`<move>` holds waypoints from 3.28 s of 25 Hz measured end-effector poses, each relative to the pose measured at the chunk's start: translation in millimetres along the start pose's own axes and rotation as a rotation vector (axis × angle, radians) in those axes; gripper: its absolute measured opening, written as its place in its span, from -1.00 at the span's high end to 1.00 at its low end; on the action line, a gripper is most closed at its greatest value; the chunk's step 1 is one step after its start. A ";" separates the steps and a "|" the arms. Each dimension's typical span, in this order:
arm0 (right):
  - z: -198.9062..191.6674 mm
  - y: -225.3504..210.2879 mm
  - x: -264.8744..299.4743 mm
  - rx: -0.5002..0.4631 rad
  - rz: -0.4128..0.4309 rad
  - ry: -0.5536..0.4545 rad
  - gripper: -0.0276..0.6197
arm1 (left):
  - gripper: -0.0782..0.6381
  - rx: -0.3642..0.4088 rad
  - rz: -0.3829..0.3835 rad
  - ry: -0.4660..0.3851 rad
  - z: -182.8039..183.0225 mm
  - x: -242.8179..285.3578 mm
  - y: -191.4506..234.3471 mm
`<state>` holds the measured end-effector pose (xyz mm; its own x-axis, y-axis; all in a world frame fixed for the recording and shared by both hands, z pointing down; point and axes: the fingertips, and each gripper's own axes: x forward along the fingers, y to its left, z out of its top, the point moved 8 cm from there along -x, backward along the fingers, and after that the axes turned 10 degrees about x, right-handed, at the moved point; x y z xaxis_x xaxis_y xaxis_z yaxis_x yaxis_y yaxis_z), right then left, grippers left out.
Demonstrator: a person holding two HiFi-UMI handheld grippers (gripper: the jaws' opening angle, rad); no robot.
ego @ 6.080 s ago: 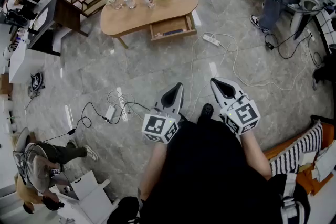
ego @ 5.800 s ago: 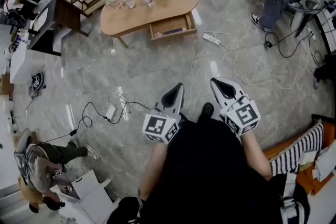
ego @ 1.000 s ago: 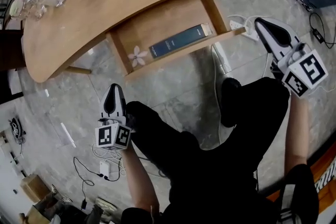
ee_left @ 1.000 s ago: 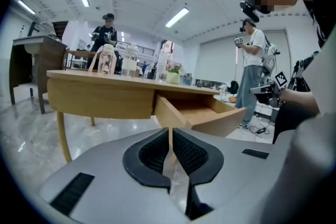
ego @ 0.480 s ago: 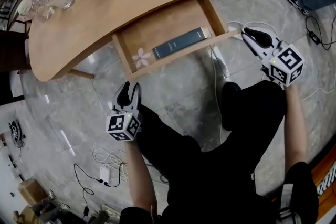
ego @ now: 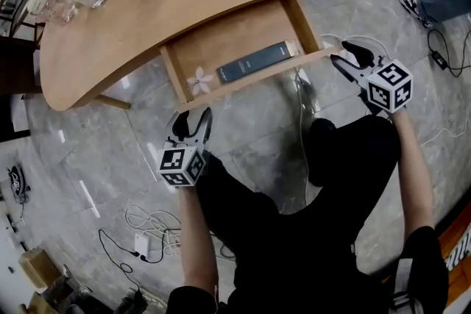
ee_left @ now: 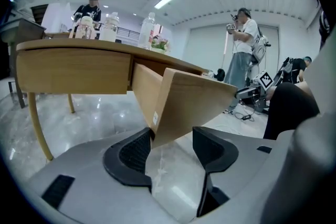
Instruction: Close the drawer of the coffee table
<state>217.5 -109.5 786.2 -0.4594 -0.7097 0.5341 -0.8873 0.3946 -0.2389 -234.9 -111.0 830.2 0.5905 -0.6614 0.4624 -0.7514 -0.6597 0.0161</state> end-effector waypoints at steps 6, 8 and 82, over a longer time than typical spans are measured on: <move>-10.1 -0.4 20.1 -0.019 0.000 0.093 0.36 | 0.05 -0.037 0.033 -0.017 -1.3 9.1 2.8; -14.0 2.7 25.6 -0.025 0.016 0.119 0.36 | 0.05 -0.036 0.038 -0.014 -1.7 12.4 3.9; 61.9 -11.2 83.4 0.056 -0.315 0.076 0.49 | 0.19 0.016 0.165 -0.035 59.6 61.8 57.8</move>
<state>186.6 -209.2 783.2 -0.1590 -0.7458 0.6469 -0.9872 0.1282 -0.0950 -224.3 -211.3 806.9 0.4697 -0.7728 0.4269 -0.8342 -0.5468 -0.0721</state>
